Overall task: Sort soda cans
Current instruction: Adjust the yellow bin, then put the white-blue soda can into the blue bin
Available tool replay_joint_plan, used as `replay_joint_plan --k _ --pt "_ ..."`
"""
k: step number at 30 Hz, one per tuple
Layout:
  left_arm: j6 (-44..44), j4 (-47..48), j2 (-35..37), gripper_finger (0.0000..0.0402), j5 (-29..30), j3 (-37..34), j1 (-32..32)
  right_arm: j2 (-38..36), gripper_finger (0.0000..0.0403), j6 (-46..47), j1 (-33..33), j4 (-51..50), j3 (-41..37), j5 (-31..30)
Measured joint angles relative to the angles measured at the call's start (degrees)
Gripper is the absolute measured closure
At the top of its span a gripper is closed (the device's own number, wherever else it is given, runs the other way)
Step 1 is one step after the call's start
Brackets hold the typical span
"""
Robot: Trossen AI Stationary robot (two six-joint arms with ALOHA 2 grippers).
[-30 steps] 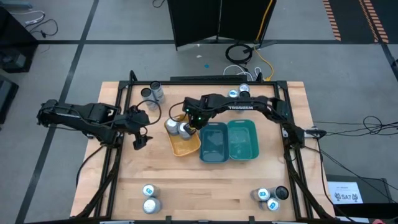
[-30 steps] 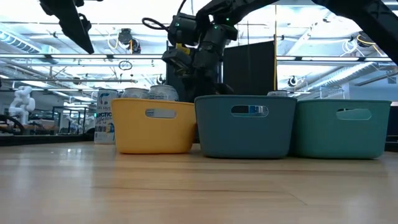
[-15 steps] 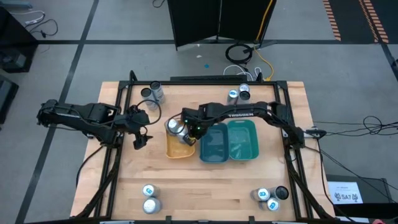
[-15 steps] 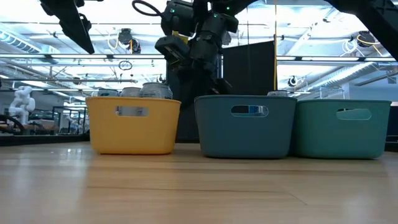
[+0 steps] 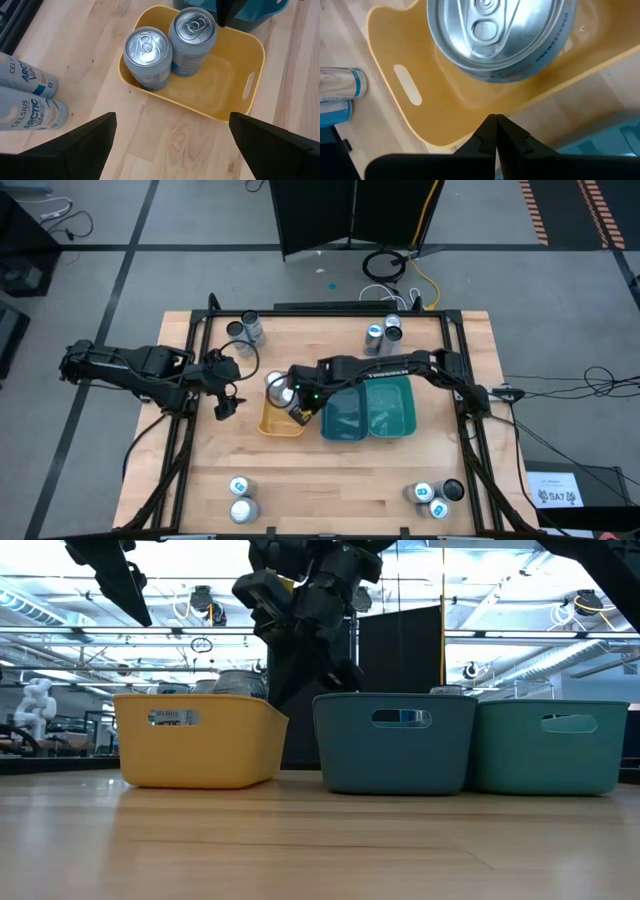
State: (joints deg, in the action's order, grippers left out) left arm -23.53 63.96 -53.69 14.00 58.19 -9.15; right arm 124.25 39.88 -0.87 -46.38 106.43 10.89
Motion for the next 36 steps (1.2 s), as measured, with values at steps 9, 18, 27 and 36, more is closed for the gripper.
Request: replay_joint_plan --k 9,18,27,36 --pt "-0.1 -0.3 0.0 0.0006 0.0 0.0 0.0 -2.9 0.0403 -0.3 -0.5 -2.0 0.0 0.0" --pt "-0.1 -0.7 0.0 0.0006 0.0 0.0 0.0 -13.8 0.0403 -2.0 -1.8 -11.4 0.0 -12.8" --pt "-0.1 -0.7 0.0 0.0006 0.0 0.0 0.0 -19.8 0.0403 -2.0 -1.7 -6.6 0.0 -18.7" --pt "-0.1 -0.7 0.0 0.0006 0.0 0.0 0.0 -19.4 0.0403 -4.4 -1.8 -6.8 0.0 -18.3"
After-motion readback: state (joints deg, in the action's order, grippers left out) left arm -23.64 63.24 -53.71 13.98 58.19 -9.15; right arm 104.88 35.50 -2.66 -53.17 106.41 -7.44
